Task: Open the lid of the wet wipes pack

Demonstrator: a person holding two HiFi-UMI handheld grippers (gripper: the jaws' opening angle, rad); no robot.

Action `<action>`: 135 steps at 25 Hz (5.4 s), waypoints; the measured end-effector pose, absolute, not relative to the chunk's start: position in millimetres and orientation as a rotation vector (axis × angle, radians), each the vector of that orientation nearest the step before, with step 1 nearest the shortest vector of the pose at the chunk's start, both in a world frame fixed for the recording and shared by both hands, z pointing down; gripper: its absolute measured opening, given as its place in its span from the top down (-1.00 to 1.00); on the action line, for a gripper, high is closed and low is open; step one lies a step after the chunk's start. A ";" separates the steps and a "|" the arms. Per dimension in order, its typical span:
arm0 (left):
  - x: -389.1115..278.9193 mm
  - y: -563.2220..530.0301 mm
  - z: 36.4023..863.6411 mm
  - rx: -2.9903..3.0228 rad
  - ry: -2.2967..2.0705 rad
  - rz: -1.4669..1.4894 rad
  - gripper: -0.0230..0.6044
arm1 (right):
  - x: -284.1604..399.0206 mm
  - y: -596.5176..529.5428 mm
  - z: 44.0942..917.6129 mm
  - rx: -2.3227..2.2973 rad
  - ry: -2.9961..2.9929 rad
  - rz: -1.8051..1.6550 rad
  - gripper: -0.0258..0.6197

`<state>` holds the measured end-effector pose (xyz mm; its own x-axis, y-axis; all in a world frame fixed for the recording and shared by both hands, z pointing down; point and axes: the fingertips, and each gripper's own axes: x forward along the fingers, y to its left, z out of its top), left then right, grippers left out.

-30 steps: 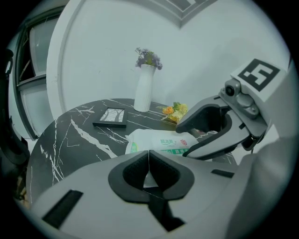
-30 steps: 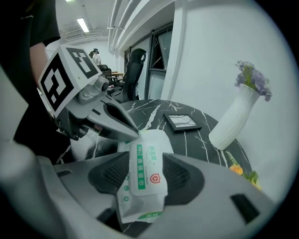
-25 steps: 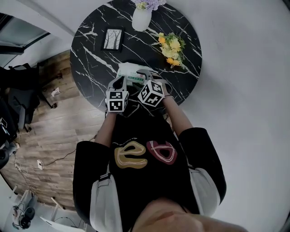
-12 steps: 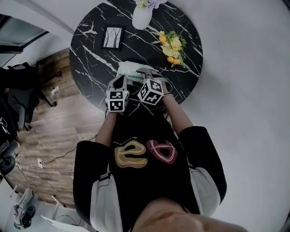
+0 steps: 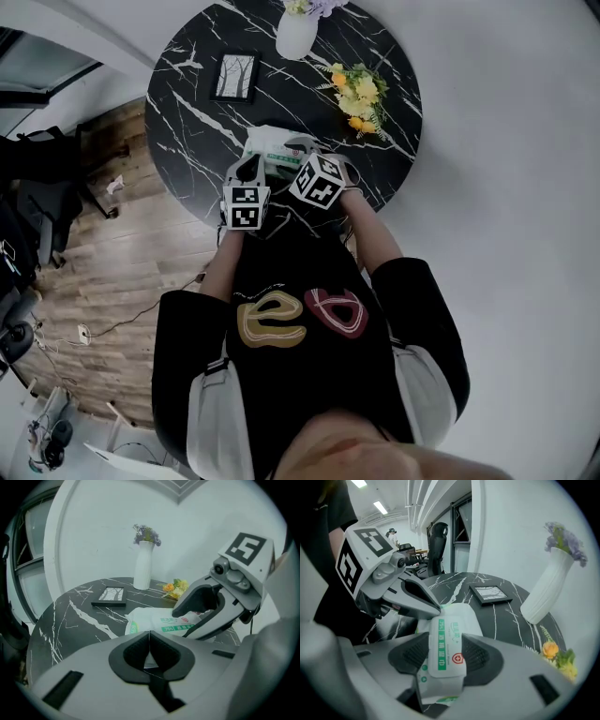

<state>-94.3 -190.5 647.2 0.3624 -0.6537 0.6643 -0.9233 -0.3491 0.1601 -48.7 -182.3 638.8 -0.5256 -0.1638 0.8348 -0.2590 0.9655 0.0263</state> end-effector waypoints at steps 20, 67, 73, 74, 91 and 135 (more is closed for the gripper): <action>-93.1 -190.5 648.0 2.109 -1.348 0.676 0.87 | -46.9 -184.2 632.9 0.245 -2.183 0.260 0.26; -93.5 -190.0 649.5 2.086 -1.321 0.683 0.87 | -42.5 -201.6 585.7 0.322 -2.265 0.122 0.84; -92.9 -190.0 649.8 2.089 -1.314 0.688 0.87 | -41.6 -206.1 585.8 0.348 -2.276 0.131 0.84; -93.0 -190.2 650.0 2.089 -1.313 0.689 0.87 | -41.4 -207.4 585.2 0.352 -2.277 0.131 0.84; -93.1 -189.8 649.3 2.094 -1.316 0.664 0.87 | -36.2 -224.9 583.2 0.464 -2.303 0.170 0.86; -93.5 -190.8 650.1 2.104 -1.300 0.631 0.87 | -22.1 -276.7 614.6 0.666 -2.337 0.481 0.78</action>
